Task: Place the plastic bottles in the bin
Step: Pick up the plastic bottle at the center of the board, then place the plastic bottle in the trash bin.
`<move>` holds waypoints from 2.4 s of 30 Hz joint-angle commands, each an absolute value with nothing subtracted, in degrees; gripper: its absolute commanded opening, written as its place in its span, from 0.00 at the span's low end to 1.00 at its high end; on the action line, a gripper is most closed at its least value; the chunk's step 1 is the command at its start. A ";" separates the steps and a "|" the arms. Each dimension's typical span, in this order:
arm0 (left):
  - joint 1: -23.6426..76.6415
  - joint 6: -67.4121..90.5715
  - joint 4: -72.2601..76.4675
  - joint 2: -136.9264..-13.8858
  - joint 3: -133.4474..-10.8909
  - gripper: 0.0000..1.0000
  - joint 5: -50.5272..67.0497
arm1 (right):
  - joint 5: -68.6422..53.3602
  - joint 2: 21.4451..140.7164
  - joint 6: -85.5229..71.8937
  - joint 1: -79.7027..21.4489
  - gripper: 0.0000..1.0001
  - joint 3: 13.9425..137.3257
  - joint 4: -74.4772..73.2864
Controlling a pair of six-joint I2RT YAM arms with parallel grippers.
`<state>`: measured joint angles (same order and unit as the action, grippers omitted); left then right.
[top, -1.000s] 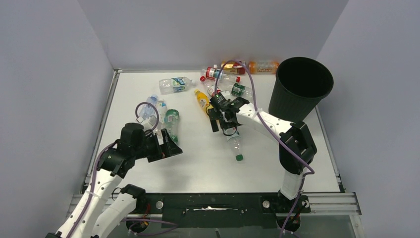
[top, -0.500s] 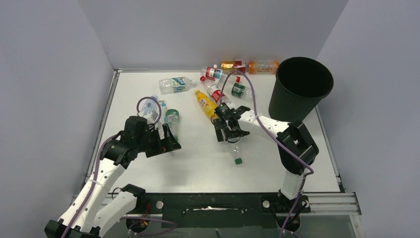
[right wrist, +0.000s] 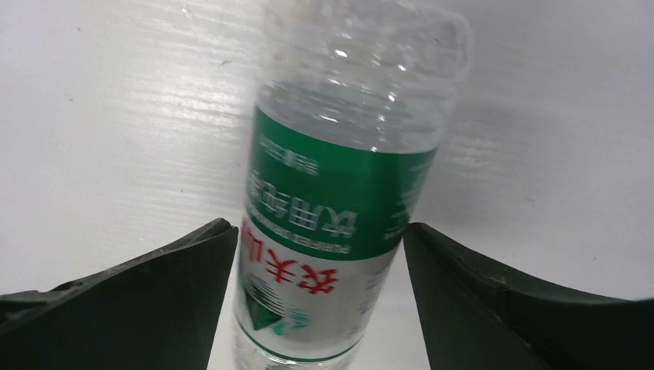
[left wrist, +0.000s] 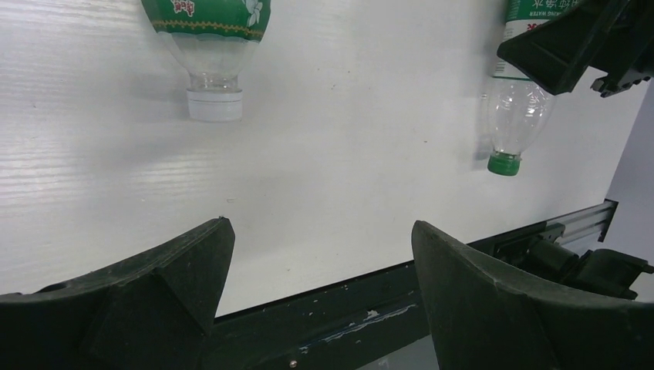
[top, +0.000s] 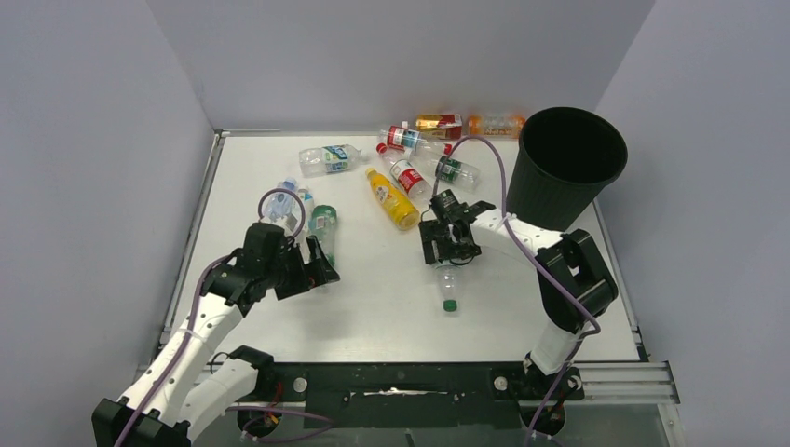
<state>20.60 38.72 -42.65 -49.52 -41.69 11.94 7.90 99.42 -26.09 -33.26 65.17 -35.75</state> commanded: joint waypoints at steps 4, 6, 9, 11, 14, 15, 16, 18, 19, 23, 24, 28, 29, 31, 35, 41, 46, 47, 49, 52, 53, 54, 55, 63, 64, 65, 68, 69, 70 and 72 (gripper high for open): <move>20.99 42.25 -38.78 -49.73 -41.98 0.87 8.20 | 1.45 94.77 -23.04 -31.68 0.61 63.18 -33.04; 20.92 43.49 -38.50 -49.76 -42.43 0.87 7.54 | 0.57 93.70 -21.86 -31.20 0.53 63.70 -34.02; 20.96 44.85 -39.27 -49.86 -43.87 0.87 5.84 | 0.43 91.98 -19.81 -30.77 0.48 66.05 -36.86; 21.00 45.41 -40.29 -49.77 -44.80 0.87 4.92 | 1.15 91.11 -18.32 -30.55 0.46 69.33 -39.93; 20.94 45.96 -40.47 -50.22 -45.13 0.87 4.72 | 2.40 90.04 -16.52 -29.03 0.45 76.87 -45.50; 20.92 45.99 -40.08 -50.64 -45.03 0.87 4.75 | 2.79 89.63 -15.98 -28.17 0.45 79.61 -47.26; 20.94 45.89 -39.45 -51.22 -44.66 0.87 4.70 | 3.03 89.24 -15.39 -27.22 0.45 82.03 -48.47; 21.04 45.58 -36.57 -52.43 -43.50 0.87 4.97 | 3.24 88.34 -14.26 -25.06 0.45 86.80 -49.66; 21.01 45.53 -35.28 -53.05 -42.80 0.87 5.03 | 3.25 87.99 -13.69 -24.00 0.45 88.95 -49.78; 21.10 47.15 -31.57 -54.83 -41.01 0.87 5.45 | 2.08 88.77 -14.46 -18.77 0.45 97.65 -51.04; 21.07 47.08 -30.76 -55.08 -40.70 0.87 5.55 | 2.15 88.54 -15.20 -18.06 0.45 98.71 -50.34; 20.98 42.71 -31.14 -58.79 -42.47 0.87 5.98 | 2.47 86.64 -17.26 -16.02 0.45 101.75 -47.38; 21.00 41.49 -32.04 -60.24 -43.58 0.87 6.05 | 2.84 86.37 -17.45 -15.64 0.45 103.00 -46.97; 21.01 39.49 -32.33 -62.71 -45.13 0.87 6.77 | 5.13 86.35 -17.51 -14.61 0.45 106.31 -46.75; 21.03 38.73 -30.02 -64.02 -44.25 0.87 8.66 | 7.21 87.27 -18.37 -10.04 0.45 111.95 -45.60; 21.09 39.13 -28.16 -62.93 -42.31 0.87 10.89 | 7.46 86.98 -20.18 -3.23 0.45 113.15 -38.97; 21.11 39.42 -28.15 -60.71 -41.50 0.87 11.64 | 10.67 85.89 -20.43 0.41 0.45 110.33 -31.46; 21.10 39.67 -28.16 -60.45 -41.49 0.87 11.86 | 11.35 85.54 -20.33 0.88 0.45 109.09 -29.93; 21.14 39.76 -28.16 -59.91 -41.50 0.87 12.19 | 12.65 85.20 -19.86 1.62 0.44 107.56 -27.13; 21.09 39.81 -28.55 -58.93 -41.40 0.87 11.99 | 15.38 85.24 -18.59 2.19 0.44 106.02 -23.92; 21.15 39.85 -28.75 -58.60 -41.35 0.87 11.88 | 16.21 85.34 -18.17 2.28 0.44 105.55 -23.19; 21.10 39.93 -28.85 -58.17 -41.29 0.87 11.79 | 17.04 85.46 -17.59 2.34 0.44 105.21 -22.44; 21.11 40.05 -28.84 -57.77 -41.23 0.87 11.70 | 17.84 85.65 -17.15 2.37 0.44 104.87 -21.89; 21.09 40.34 -29.81 -56.99 -42.02 0.87 10.01 | 21.64 86.77 -14.84 2.73 0.47 102.24 -20.33; 21.09 40.45 -29.80 -56.88 -41.94 0.87 9.89 | 21.89 86.94 -14.71 2.78 0.48 101.93 -20.31; 21.10 40.52 -29.72 -56.90 -41.94 0.87 9.77 | 22.17 87.21 -14.64 2.92 0.49 101.75 -20.41; 21.15 40.81 -29.51 -56.94 -41.77 0.87 9.59 | 22.35 87.99 -14.61 3.20 0.56 101.68 -21.14; 21.10 40.88 -29.52 -57.02 -41.79 0.87 9.54 | 22.33 88.14 -14.64 3.21 0.59 101.75 -21.44; 21.09 40.91 -29.53 -57.04 -41.74 0.87 9.45 | 22.30 88.23 -14.55 3.20 0.61 101.77 -21.71; 21.10 40.93 -29.53 -57.16 -41.69 0.87 9.25 | 22.23 88.35 -14.51 3.25 0.64 101.78 -22.04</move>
